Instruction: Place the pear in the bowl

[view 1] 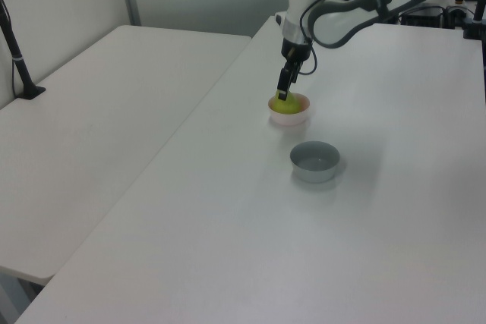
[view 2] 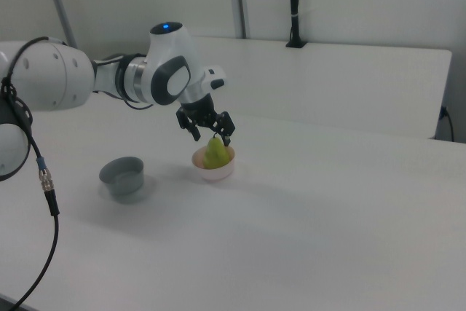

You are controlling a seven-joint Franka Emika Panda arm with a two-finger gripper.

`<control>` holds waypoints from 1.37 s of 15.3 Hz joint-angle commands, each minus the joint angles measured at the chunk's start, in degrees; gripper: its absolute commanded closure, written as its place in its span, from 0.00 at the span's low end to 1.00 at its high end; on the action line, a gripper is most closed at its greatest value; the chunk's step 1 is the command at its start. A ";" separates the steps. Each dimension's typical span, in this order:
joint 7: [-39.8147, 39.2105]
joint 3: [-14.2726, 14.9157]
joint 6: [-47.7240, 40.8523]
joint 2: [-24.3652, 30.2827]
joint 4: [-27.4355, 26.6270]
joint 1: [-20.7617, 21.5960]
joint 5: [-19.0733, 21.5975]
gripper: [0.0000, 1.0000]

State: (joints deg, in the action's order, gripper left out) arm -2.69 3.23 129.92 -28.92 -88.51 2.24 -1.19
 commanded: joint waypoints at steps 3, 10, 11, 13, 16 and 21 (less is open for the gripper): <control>2.78 0.73 -11.16 8.87 -0.44 -0.31 -0.83 0.00; 2.78 0.47 -26.81 19.59 -0.17 -3.03 -0.13 0.00; 2.87 0.47 -28.39 20.91 -0.17 -3.03 -0.04 0.00; 2.87 -0.06 -32.60 23.46 -0.17 -4.34 1.09 0.00; 2.78 -3.13 -35.70 26.54 -0.43 -8.21 2.24 0.00; -3.00 -3.14 -36.32 27.96 -1.75 -9.27 7.25 0.00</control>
State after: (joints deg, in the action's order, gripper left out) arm -1.53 1.03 93.76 -2.52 -87.91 -5.89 3.55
